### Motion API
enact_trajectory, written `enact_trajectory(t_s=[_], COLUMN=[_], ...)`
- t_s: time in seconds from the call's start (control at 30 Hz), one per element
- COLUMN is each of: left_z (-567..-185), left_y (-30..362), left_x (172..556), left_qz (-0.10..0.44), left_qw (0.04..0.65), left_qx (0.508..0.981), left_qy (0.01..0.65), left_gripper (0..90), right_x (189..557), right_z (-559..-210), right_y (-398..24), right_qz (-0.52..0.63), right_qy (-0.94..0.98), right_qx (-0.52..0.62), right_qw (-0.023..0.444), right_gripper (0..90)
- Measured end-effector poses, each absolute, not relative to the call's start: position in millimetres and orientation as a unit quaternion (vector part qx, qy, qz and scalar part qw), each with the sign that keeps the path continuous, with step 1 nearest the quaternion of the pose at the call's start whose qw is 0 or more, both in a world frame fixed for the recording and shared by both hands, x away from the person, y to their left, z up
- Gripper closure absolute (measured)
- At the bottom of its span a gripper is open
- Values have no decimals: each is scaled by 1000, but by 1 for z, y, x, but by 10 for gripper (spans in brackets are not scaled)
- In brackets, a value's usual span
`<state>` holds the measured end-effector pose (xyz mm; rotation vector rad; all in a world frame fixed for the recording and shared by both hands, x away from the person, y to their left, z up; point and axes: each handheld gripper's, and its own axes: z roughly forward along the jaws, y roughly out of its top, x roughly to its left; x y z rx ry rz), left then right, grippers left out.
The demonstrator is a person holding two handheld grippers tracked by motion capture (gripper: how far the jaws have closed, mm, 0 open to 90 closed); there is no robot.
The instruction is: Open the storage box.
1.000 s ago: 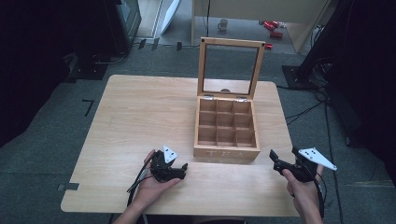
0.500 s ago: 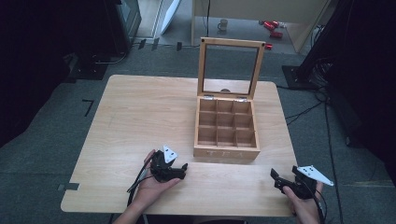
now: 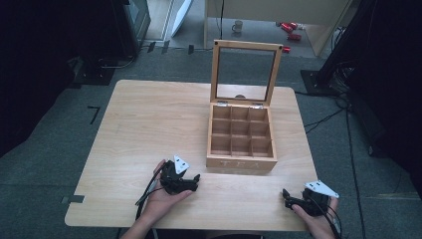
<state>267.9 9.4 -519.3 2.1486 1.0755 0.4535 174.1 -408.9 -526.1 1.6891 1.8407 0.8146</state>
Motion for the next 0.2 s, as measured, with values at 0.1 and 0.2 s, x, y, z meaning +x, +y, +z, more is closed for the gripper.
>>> enact_trajectory(t_s=[0.1,0.2], left_z=[-519,-519], left_y=[9,9], left_x=[268,268], left_qz=[174,174], left_qw=[341,341], left_qx=[826,826], left_qy=[413,413], left_gripper=[156,156], right_x=[174,174], right_z=[-527,-527], right_y=[-409,-409], right_qz=[301,302], right_qy=[678,678], right_qx=[620,619], right_qw=[255,256], right_gripper=[44,43])
